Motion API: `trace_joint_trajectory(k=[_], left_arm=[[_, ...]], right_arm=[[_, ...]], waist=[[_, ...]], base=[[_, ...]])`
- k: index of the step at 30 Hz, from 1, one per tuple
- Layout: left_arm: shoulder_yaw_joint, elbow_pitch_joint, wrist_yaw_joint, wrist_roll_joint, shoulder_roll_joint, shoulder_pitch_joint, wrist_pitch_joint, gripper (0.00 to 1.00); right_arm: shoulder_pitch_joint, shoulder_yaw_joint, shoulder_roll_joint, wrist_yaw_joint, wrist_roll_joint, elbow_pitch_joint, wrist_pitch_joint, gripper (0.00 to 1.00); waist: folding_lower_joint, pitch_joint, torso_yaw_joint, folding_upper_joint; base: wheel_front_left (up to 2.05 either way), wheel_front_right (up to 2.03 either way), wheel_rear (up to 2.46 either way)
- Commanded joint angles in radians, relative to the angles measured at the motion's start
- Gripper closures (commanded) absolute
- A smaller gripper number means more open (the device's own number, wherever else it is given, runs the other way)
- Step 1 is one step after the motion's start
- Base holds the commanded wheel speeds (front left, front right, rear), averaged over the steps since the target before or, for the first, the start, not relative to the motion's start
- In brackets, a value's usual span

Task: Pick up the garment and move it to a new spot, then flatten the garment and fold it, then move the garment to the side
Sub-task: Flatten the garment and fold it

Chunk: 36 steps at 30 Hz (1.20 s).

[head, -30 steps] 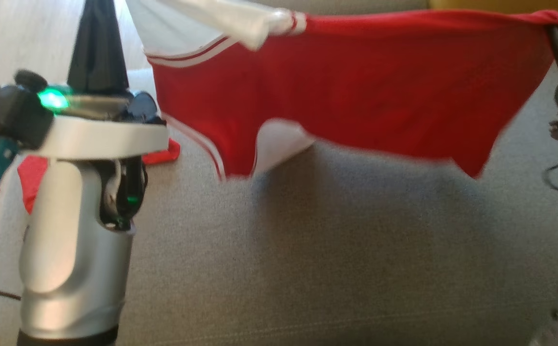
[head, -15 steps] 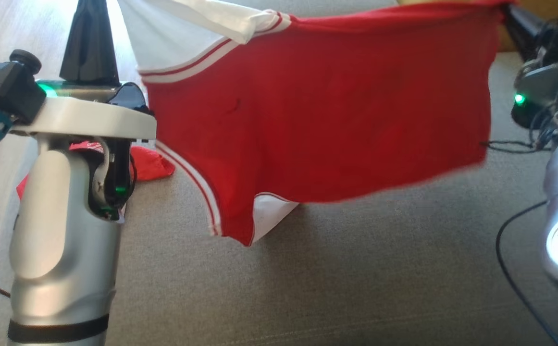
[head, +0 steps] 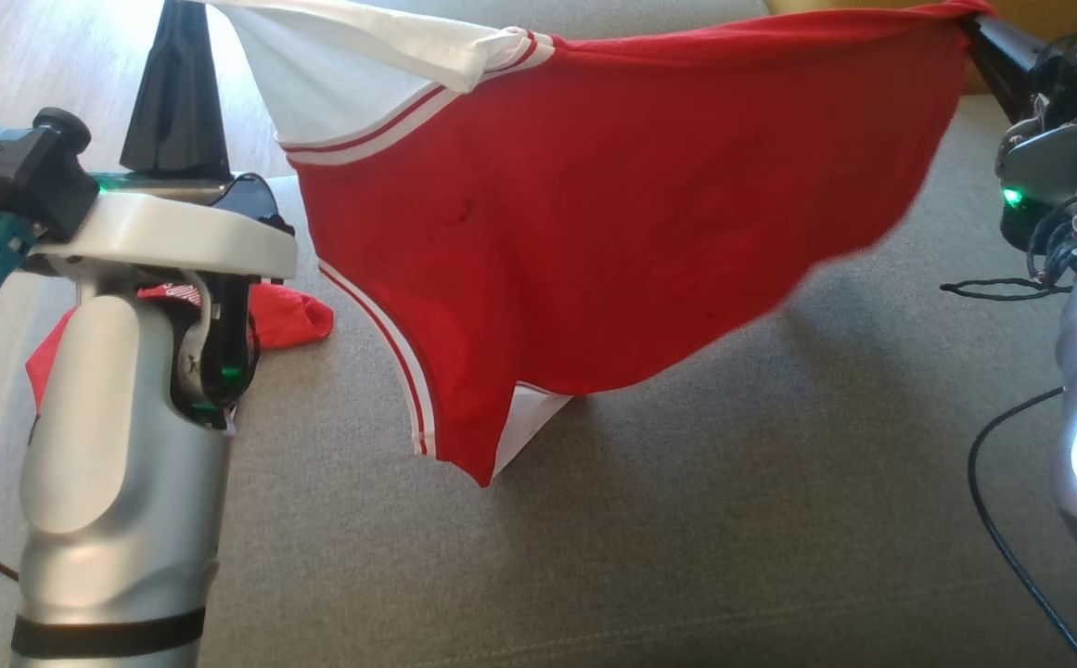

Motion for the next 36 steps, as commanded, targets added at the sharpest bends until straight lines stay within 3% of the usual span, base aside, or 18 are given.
trace_joint_trajectory(k=[1,7,15,22,25,29,32,36], left_arm=[[0.026,-0.027,-0.003,-0.004,0.035,-0.063,-0.003,1.0],[0.017,-0.015,-0.012,-0.009,0.047,-0.072,0.02,1.0],[0.018,0.061,-0.044,-0.064,0.073,-0.156,0.157,1.0],[0.069,0.236,-0.055,-0.157,0.084,-0.467,0.295,1.0],[0.083,0.316,-0.034,-0.146,0.082,-0.661,0.258,1.0],[0.127,0.415,-0.006,-0.155,0.056,-0.889,0.121,1.0],[0.16,0.482,-0.004,-0.173,0.034,-1.009,0.004,1.0],[0.16,0.544,-0.033,-0.158,0.017,-1.064,-0.059,1.0]], right_arm=[[-0.089,0.014,0.005,0.001,-0.02,-0.04,0.015,1.0],[-0.068,0.033,0.015,0.001,-0.104,-0.078,0.055,1.0],[-0.099,0.028,0.024,0.001,-0.255,-0.118,0.122,1.0],[-0.357,-0.005,0.033,0.001,-0.325,-0.134,0.106,1.0],[-0.524,0.085,0.033,0.001,-0.258,-0.136,-0.008,1.0],[-0.663,0.19,0.033,0.001,-0.107,-0.151,-0.18,1.0],[-0.699,0.284,0.033,0.001,0.037,-0.201,-0.278,1.0],[-0.616,0.42,0.033,0.001,0.24,-0.294,-0.345,1.0]], waist=[[0.0,0.002,0.0,0.0],[0.0,0.013,-0.003,0.0],[0.0,0.091,-0.011,0.0],[0.0,0.303,-0.016,0.0],[0.0,0.416,-0.007,0.0],[0.0,0.52,0.005,0.0],[0.0,0.574,0.021,0.0],[0.0,0.61,0.044,0.0]], base=[[0.0,0.0,0.0],[0.0,0.0,0.0],[0.0,0.0,0.0],[0.0,0.0,0.0],[0.0,0.0,0.0],[0.0,0.0,0.0],[0.0,0.0,0.0],[0.0,0.0,0.0]])
